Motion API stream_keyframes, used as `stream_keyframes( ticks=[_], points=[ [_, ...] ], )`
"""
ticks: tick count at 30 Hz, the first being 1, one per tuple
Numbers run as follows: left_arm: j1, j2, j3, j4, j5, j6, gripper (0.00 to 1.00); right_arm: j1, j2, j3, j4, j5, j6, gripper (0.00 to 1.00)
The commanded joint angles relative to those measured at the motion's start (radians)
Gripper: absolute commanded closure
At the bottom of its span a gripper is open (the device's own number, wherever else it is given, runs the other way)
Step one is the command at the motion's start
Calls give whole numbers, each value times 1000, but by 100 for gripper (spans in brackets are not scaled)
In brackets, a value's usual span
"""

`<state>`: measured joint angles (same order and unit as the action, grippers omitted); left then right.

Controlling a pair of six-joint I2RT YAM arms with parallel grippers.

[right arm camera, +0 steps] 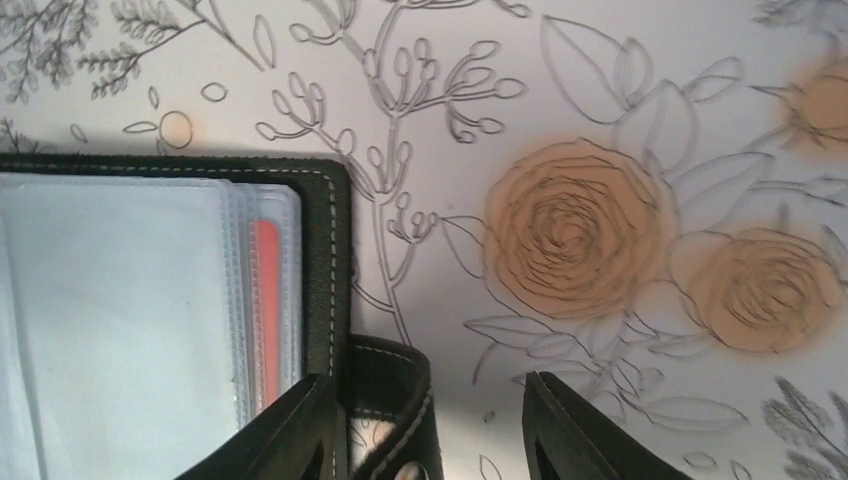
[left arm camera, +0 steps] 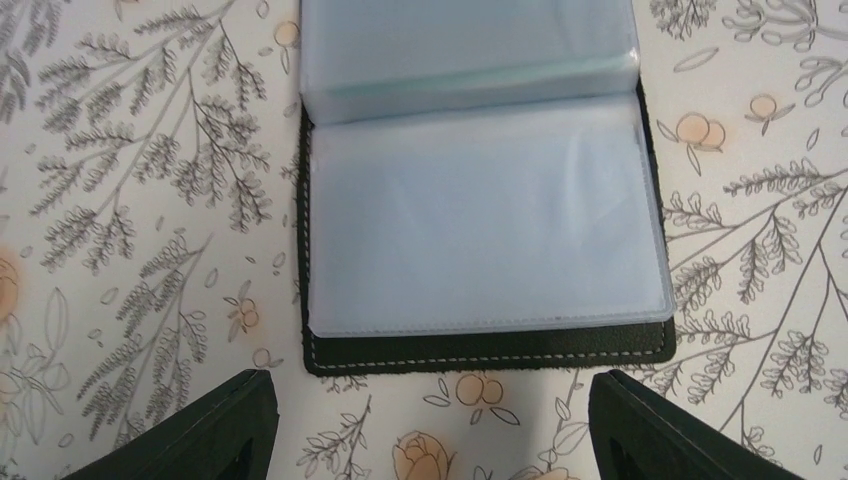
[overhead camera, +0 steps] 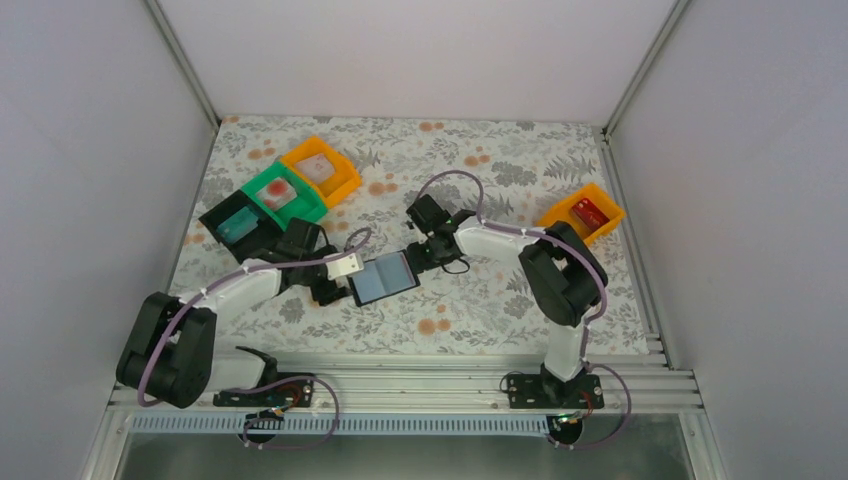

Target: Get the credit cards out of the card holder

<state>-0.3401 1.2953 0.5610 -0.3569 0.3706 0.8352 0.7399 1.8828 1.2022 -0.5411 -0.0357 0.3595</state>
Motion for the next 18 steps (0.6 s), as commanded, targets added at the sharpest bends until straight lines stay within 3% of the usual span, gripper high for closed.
stream_keyframes(
  ticks=[1,4,6,7,18],
  points=[
    [4,9,41,-7,35,-4,22,-8,36,-6,74,-82,-6,56],
    [15,23,57,-8,31,-18,21,-10,39,-9,76,-101,-13,75],
    [24,29,71,-4,54,-33,21,-14,24,-13,80,-120,-24,93],
    [25,32,77,-1,69,-39,21,-16,9,-14,86,-133,-32,95],
    [42,191,165,59,265,-45,10,-19,-109,9,89,-268,-277,96]
  ],
)
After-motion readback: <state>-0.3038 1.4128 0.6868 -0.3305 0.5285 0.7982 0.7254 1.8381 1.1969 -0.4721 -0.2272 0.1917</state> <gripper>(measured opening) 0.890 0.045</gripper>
